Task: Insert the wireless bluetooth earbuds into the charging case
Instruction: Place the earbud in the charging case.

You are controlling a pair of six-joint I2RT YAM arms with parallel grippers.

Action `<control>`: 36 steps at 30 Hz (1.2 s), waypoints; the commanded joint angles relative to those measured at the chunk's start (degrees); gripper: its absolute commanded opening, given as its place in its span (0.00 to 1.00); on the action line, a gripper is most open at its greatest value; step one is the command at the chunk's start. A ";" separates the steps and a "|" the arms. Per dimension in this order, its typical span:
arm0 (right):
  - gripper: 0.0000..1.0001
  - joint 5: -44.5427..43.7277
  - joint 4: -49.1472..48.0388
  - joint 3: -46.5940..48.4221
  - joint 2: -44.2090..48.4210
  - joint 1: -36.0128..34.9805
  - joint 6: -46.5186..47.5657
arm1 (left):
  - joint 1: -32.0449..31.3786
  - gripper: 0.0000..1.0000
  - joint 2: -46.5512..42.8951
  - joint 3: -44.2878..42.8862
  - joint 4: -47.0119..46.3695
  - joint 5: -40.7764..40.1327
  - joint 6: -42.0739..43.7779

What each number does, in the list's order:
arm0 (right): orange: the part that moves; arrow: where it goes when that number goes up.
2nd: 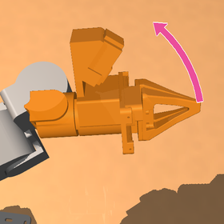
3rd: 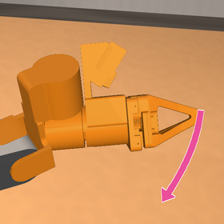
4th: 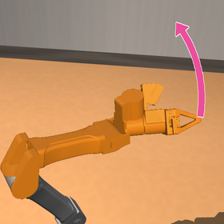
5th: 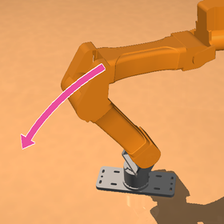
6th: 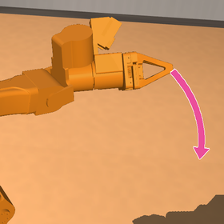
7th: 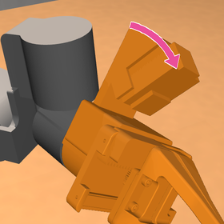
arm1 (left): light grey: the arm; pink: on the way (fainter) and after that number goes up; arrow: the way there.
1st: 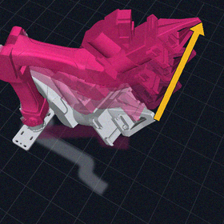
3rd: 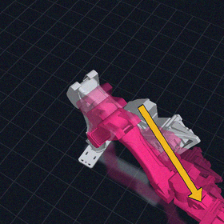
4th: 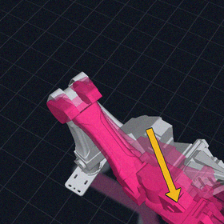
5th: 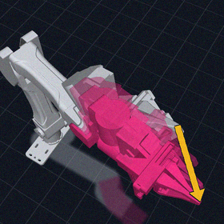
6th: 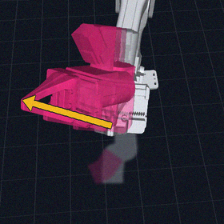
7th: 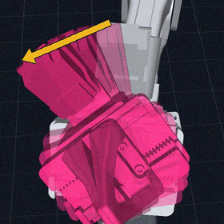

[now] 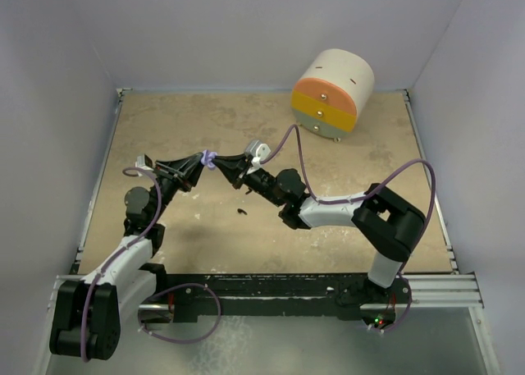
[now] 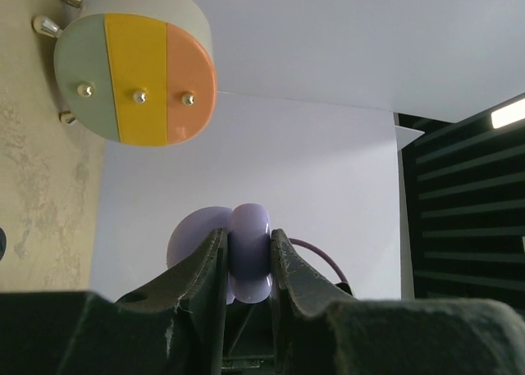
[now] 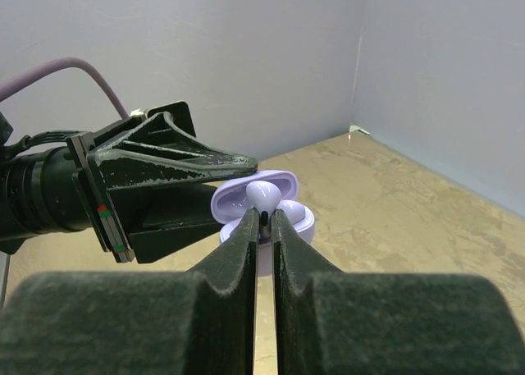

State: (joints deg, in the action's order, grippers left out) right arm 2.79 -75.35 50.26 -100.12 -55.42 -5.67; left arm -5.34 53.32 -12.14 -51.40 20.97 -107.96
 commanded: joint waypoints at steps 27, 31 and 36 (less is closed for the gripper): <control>0.12 1.28 0.62 -0.98 2.55 0.31 -0.19 | 0.07 0.00 2.27 -4.75 -6.08 -2.43 0.26; 0.12 -0.66 -1.01 -4.34 6.07 0.31 -1.77 | 0.07 0.00 2.73 -4.96 -6.12 -2.30 0.61; 0.18 -10.08 7.50 -3.54 9.77 0.31 -3.95 | 0.07 0.00 3.28 -4.67 -6.13 -2.01 1.29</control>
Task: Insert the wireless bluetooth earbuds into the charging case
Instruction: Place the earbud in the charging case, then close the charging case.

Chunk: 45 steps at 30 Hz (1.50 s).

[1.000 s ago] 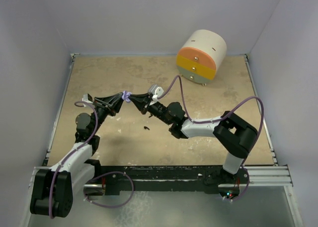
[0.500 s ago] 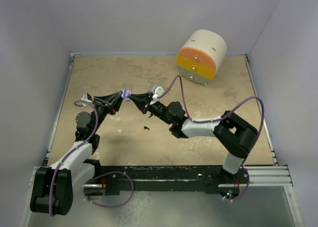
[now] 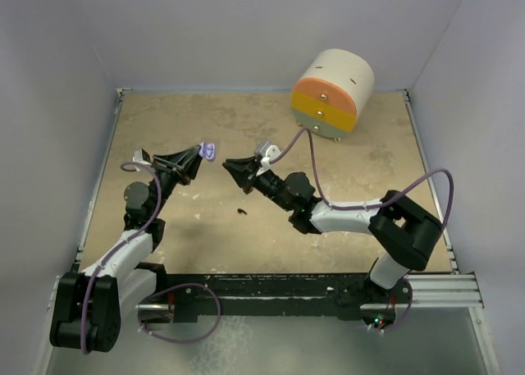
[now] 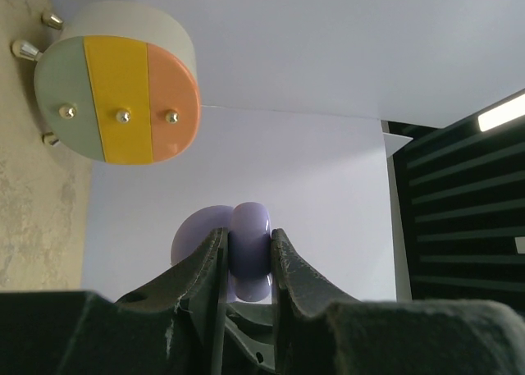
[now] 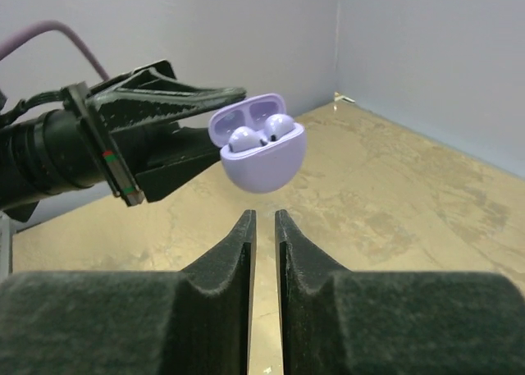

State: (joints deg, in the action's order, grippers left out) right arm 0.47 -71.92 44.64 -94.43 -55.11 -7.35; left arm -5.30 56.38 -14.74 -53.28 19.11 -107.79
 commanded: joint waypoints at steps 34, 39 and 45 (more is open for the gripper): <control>1.00 -31.10 10.12 15.67 -11.14 -5.27 6.34 | -7.53 0.00 2.67 -2.97 8.35 -11.42 5.50; 1.00 -32.56 10.08 16.51 -11.52 -4.27 6.44 | -7.62 0.00 0.87 -1.04 8.96 -11.20 5.50; 1.00 -40.82 13.09 17.33 -11.37 -2.76 5.58 | -7.62 0.00 -0.11 0.39 10.14 -10.74 5.80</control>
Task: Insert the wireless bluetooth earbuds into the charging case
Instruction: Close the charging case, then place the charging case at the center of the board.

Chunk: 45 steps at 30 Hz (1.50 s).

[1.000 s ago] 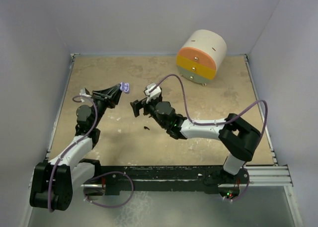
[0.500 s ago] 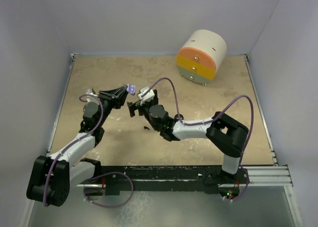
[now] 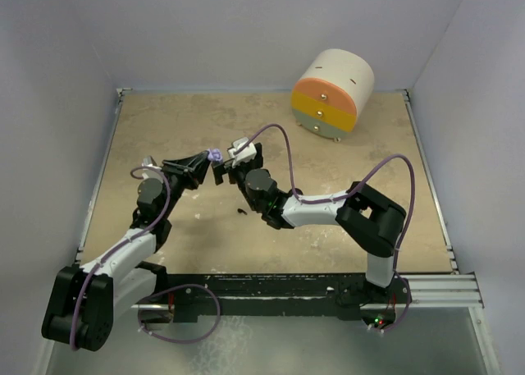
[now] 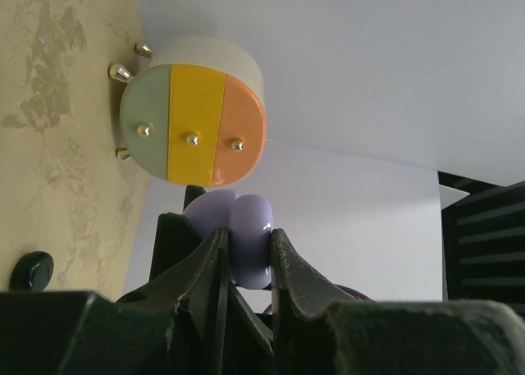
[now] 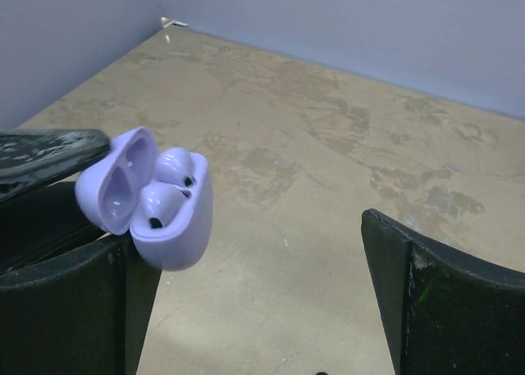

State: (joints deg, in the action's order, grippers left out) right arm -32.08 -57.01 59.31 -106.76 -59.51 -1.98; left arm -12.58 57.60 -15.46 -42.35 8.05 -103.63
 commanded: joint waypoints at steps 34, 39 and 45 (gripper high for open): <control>1.00 2.18 55.21 -8.70 14.13 12.37 -39.15 | 6.98 0.00 38.85 -21.14 0.84 4.46 35.19; 1.00 1.39 56.92 -10.43 15.60 13.80 -40.33 | 7.56 0.00 45.34 -21.42 -3.72 6.36 34.76; 1.00 2.53 56.80 -12.33 16.62 14.15 -41.43 | 7.79 0.14 48.87 -21.40 -6.43 7.49 34.10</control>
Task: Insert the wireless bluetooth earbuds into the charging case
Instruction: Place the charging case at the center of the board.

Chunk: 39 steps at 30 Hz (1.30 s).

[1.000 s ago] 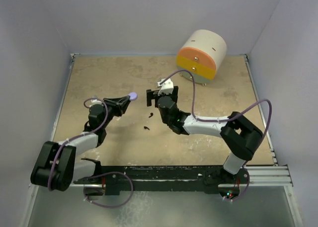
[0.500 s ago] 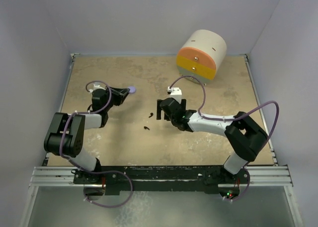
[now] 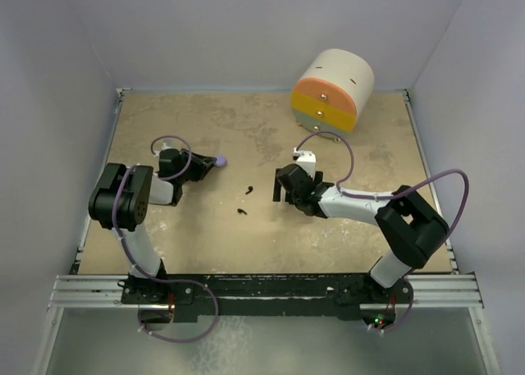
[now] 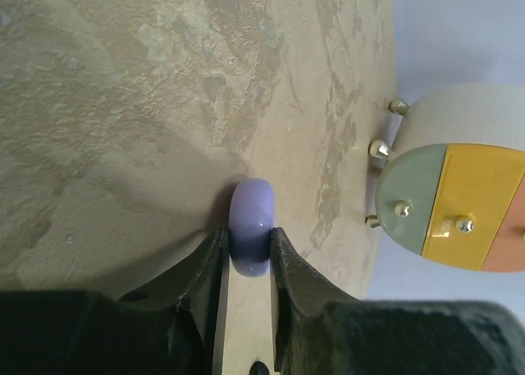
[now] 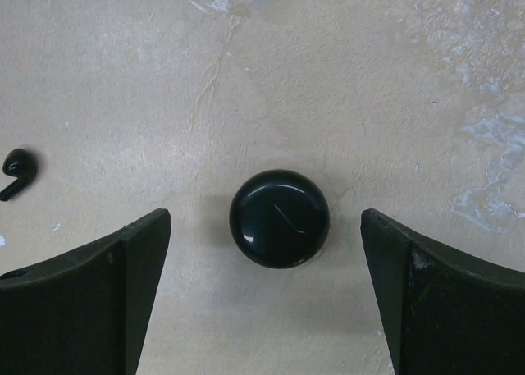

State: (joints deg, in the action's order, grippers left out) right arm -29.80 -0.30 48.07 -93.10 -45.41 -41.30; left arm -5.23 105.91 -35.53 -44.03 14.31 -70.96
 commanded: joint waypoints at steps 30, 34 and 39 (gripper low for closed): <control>0.68 2.74 -1.50 -4.19 -2.71 -0.08 -2.32 | 1.54 0.65 -47.11 12.87 23.34 -3.59 4.35; 0.37 1.23 -0.59 -3.74 -2.30 -0.13 -1.53 | 1.52 0.64 -48.94 12.56 24.94 -1.65 5.16; 0.06 0.18 -4.79 -1.58 0.45 -0.61 6.49 | 1.39 0.61 -44.88 10.07 23.81 3.85 7.78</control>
State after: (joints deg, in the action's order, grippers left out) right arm -29.36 -4.86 45.01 -94.28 -45.39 -41.10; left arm -3.99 58.33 -23.11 -19.62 13.21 -66.76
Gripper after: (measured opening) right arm 0.276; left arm 0.630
